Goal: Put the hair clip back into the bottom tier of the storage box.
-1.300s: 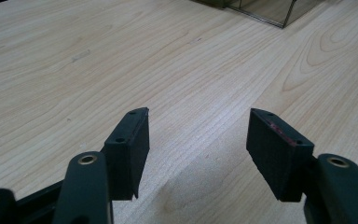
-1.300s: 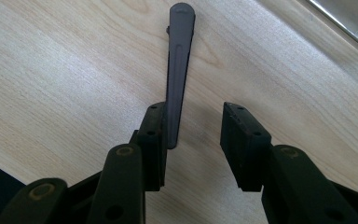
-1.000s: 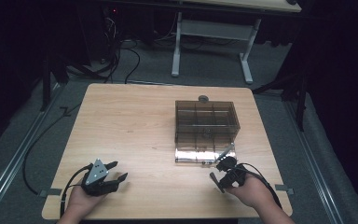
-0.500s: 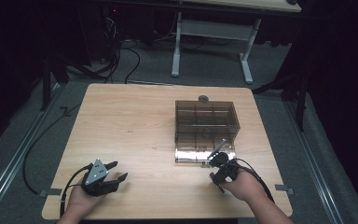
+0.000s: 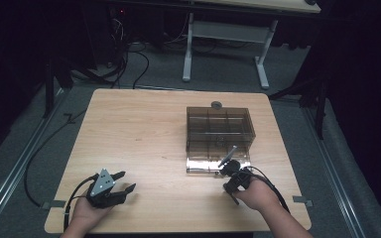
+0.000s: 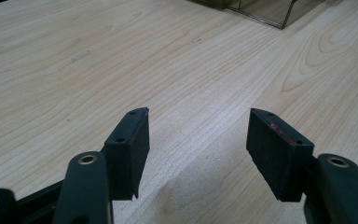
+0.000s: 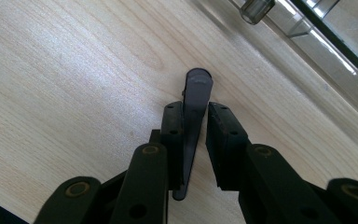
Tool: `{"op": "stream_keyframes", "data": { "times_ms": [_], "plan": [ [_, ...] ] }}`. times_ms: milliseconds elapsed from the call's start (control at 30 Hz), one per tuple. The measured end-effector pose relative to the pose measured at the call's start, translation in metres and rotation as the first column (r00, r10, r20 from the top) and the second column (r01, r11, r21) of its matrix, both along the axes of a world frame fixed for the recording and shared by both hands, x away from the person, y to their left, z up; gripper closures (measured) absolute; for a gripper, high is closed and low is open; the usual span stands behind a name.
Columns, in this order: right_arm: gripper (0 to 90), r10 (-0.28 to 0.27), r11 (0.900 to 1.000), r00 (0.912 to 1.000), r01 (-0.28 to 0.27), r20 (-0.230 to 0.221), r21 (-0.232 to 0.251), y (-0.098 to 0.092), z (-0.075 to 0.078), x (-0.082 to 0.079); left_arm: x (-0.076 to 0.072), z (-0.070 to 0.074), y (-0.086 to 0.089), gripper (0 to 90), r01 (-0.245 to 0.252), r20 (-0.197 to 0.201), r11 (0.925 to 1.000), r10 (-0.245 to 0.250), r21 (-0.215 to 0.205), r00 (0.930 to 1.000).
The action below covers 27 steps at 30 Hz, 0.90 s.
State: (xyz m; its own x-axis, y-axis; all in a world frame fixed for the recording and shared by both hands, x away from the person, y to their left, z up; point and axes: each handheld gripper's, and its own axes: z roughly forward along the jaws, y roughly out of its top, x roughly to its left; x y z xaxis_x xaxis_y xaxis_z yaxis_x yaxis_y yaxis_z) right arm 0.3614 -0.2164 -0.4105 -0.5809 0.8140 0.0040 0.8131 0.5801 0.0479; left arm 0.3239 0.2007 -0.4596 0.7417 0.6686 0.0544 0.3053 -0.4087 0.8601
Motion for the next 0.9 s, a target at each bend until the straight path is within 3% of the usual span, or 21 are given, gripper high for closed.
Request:
{"op": "stream_keyframes", "data": {
  "times_ms": [900],
  "plan": [
    [81.1, 0.005, 1.000, 0.9998, -0.005, -0.018, 0.011, -0.0013, -0.0024, 0.0018, 0.0002, -0.0002, -0.0001, 39.7, 0.000, 0.001, 1.0000, 0.000, -0.003, 1.0000]
  ]
}}
